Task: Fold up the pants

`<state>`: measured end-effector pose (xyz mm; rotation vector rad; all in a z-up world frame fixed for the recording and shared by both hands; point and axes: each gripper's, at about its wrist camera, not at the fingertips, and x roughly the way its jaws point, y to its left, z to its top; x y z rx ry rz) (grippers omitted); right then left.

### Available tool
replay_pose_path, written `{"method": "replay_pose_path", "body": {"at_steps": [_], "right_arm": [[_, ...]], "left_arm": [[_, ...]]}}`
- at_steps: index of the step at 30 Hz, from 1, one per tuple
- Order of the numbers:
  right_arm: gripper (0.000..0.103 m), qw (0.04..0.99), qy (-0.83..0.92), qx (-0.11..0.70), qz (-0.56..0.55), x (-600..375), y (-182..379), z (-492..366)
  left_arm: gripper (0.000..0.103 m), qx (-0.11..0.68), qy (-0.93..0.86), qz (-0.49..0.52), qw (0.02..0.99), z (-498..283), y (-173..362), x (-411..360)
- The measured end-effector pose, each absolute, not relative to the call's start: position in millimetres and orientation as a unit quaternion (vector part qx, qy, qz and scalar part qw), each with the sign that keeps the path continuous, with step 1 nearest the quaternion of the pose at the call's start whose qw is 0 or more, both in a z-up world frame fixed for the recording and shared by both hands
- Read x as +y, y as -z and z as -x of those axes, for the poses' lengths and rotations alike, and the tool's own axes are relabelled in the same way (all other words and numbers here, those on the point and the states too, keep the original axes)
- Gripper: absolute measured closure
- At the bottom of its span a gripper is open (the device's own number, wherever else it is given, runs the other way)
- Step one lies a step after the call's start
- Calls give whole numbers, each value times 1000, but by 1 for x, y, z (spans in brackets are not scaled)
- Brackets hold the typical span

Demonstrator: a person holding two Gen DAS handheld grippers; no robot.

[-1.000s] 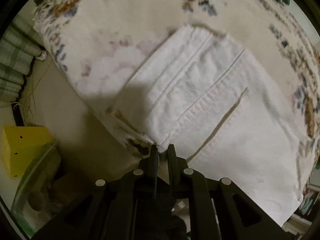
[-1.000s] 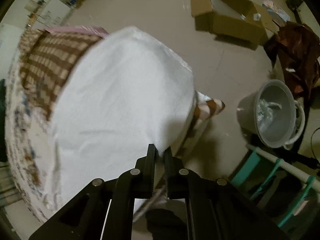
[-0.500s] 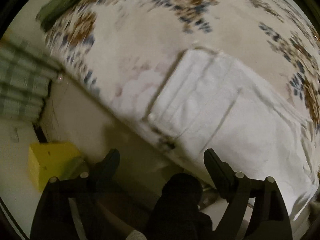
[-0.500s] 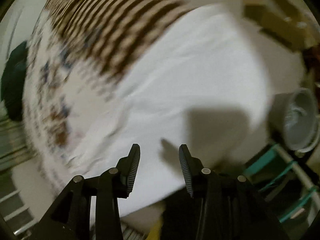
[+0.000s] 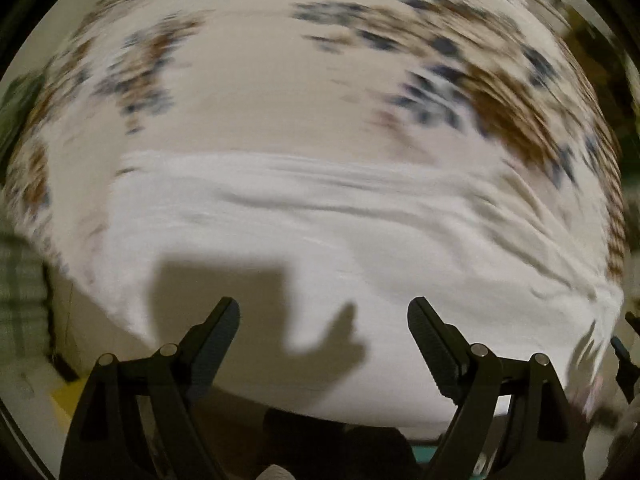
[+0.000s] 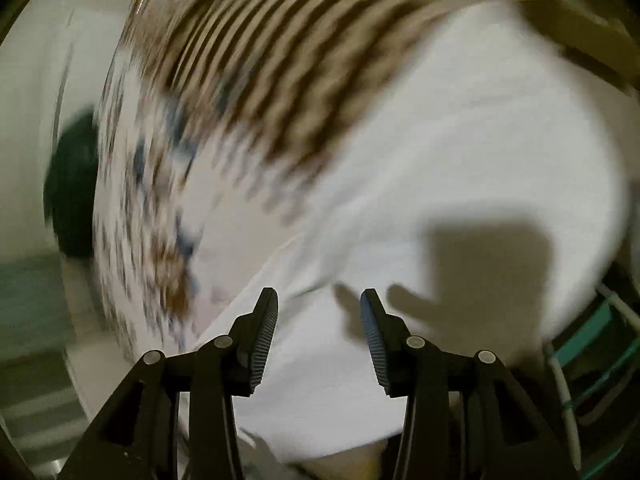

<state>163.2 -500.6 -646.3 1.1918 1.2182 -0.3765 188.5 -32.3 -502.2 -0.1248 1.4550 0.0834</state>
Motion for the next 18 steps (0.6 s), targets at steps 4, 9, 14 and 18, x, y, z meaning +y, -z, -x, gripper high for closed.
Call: {"method": "replay_pose_path", "body": {"at_steps": [4,9,14,18], "right_arm": [[53,627,285,461,-561,-589,647,-71],[48,558,293,409,-660,-651,717,-15],[41,522,214,362,-742,-657,791,-19],[39,535,176,281,-777,-665,812,-18]], "left_arm": [[17,675,29,31,737,-200,514,-105],[17,679,93,-26,727,-209,532,-194],[17,692,97,-64,712,-204,562,-226],[17,712,88,-50,694,-201,583,-219]]}}
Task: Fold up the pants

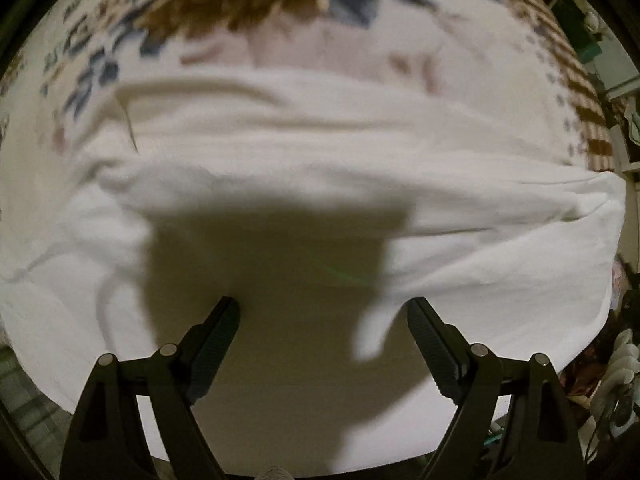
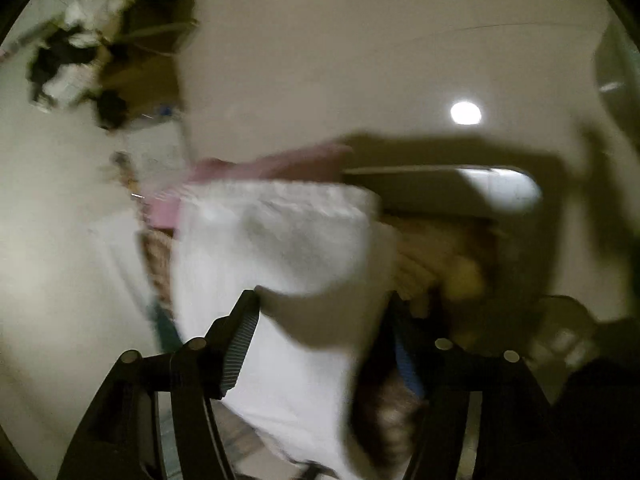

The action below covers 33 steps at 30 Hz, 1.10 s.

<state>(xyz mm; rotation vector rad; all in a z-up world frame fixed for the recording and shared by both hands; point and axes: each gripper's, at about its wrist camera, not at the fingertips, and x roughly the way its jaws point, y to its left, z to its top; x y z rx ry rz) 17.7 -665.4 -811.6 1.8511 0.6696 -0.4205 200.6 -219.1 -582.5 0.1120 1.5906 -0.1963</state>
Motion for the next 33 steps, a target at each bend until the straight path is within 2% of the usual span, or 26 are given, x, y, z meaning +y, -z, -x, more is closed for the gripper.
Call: {"method": "replay_pose_path", "body": {"at_steps": [1,2,4,6,7,8,10,13,17,25,30,33], "right_arm": [[48,548,170,257,-778,-667,809,-20],[51,558,166,243,-776,-668,807,-22],[51,584,148,217,-769,-668,800,-27],[50,597,144,237,-753,-665,801,-37],[42,596,147,251,-748,-664,807,-42],[39,592,148,259,-749,-663,814,-47],[41,591,151,260,-749,-662,824,-57],[88,630,170,280,-704,-665,810,-76],[91,661,175,282,-673,-663,764,-86],[92,763,141,313,-548,-610,613,-98],[92,818,85,343,-454,-526,546,-124],[92,834,32,374,-404,-451,530,-146]], "left_arm": [[17,714,86,-50,693,-200,585,-217],[17,715,85,-50,692,-200,587,-216],[15,714,86,-47,693,-199,589,-216],[10,713,87,-48,694,-200,590,-216],[8,713,87,-47,694,-198,592,-218],[2,713,90,-41,695,-198,594,-218],[0,713,91,-38,694,-198,598,-217],[0,710,85,-38,698,-189,601,-220],[0,711,87,-34,698,-184,599,-219],[0,693,65,22,718,-170,546,-167],[0,667,63,49,741,-157,507,-112],[0,661,47,70,746,-154,490,-72]]}}
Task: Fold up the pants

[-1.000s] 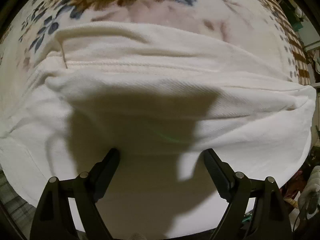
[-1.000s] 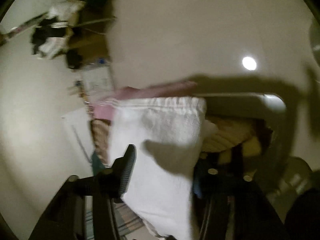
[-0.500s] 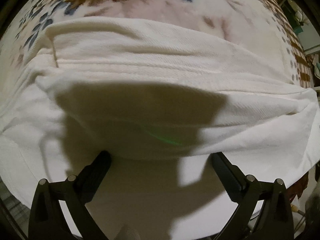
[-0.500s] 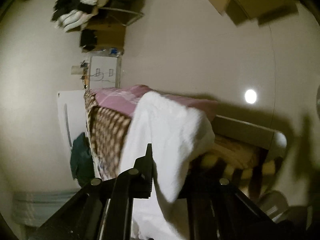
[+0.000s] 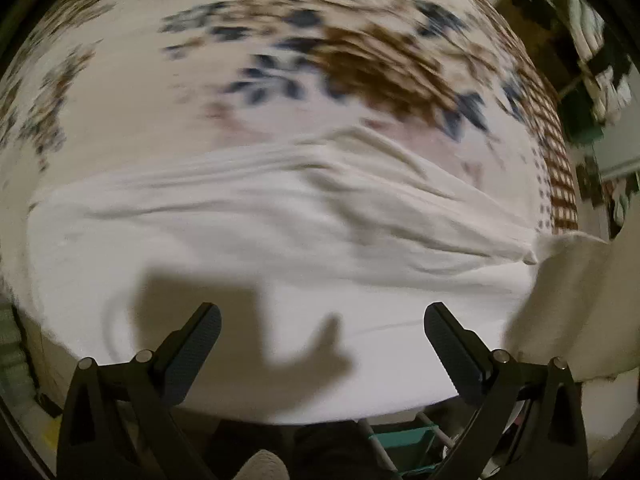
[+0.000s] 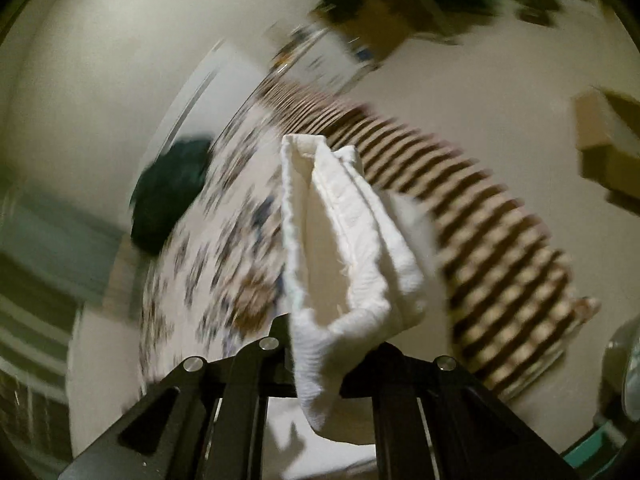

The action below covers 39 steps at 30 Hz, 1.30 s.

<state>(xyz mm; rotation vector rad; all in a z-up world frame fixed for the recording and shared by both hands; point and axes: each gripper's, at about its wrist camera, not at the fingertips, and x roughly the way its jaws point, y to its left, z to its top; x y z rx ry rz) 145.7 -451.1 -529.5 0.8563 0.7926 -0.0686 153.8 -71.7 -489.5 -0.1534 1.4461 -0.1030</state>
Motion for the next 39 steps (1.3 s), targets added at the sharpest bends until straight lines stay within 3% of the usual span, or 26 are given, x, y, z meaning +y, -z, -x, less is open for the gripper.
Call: {"method": "replay_pose_path", "body": {"at_steps": [6,10,12,15,17,18,22,26,32,36,39], "right_arm": [[93,822,-69,458,-330,-289,568,-183],[93,805,-101,535,-236,-190,633,-192],[87,784,-88,574,-219,-166,668,-196],[65,758,-83,612,-211,-139,689,-193],[39,749,-116,611,-229,-133,688,-190],[37,733,-143,616,-251,-131,684,-189],[37,681,-179,599,-380,-168,671,-182],[37,693,-104,579,-417,-232,654,-174],[37,728,11,562,-393,-307,622,-173],[36,722,108,603,-320,-344,632,-184],[37,708,131,638,-273,-357,657,-188]], "left_arm": [[0,657,5,106,746,-139,482,11],[0,663,-23,108,741,-128,499,49],[0,664,-35,122,737,-120,506,73],[0,661,-46,131,737,-116,512,94],[0,659,-50,132,738,-116,515,100],[0,658,-50,134,740,-116,517,102],[0,651,-24,140,746,-129,517,86],[0,644,13,138,752,-150,516,46],[0,646,57,112,753,-184,534,-30],[0,675,16,46,736,-198,579,-45],[0,681,31,62,729,-204,592,-32]]}}
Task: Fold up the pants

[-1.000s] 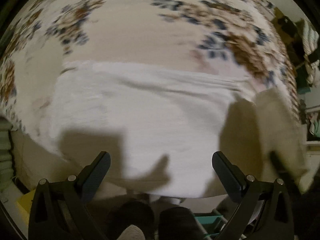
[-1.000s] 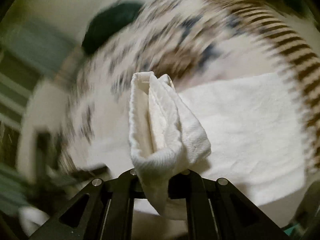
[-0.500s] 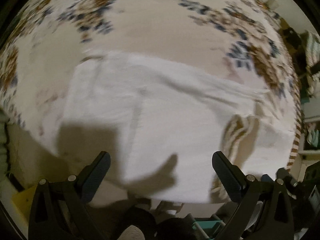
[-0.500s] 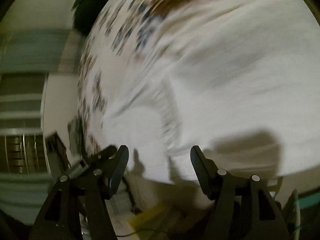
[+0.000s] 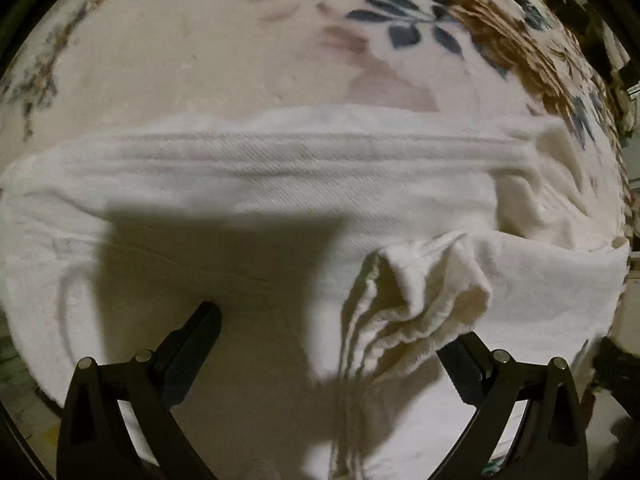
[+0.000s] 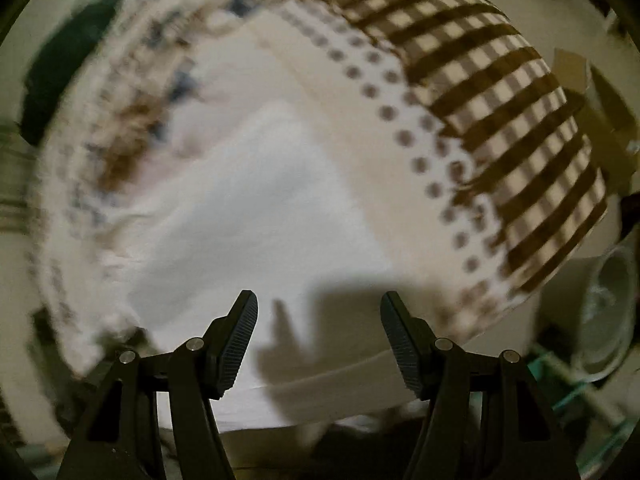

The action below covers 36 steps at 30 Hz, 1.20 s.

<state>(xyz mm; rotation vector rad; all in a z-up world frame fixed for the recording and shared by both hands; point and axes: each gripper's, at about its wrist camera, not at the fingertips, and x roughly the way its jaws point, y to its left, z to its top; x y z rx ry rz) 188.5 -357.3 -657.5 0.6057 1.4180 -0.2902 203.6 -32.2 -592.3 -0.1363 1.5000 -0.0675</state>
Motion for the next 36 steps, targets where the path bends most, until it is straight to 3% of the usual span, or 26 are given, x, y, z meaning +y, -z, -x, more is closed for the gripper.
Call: {"method": "replay_pose_path", "body": {"at_steps": [2,8,11,17,23,26,31,36], "right_arm": [[37,671,180,681,-231,-368,676,-189],[37,695,151,672,-205,-353,667,-187],[37,677,152,705,-149,-339,686,-179],[37,661,141,721,-150,-352,699,-154],[37,682,125,700,-172,-350,665,-158],[37,699,101,684,-180,-334,644,-158],[37,699,67,685,-191,-299,645,-170],[37,691,52,698,-182,-263,654,-183]], "left_arm": [[0,685,37,51,726,-204,586,-31],[0,674,34,29,737,-186,550,-31],[0,687,16,-32,726,-173,570,-40],[0,698,22,-3,715,-170,589,-22],[0,666,-5,107,739,-154,552,35],[0,634,-61,180,749,-123,540,98],[0,600,-171,264,736,-84,562,179],[10,536,-174,380,734,-77,593,222]]}}
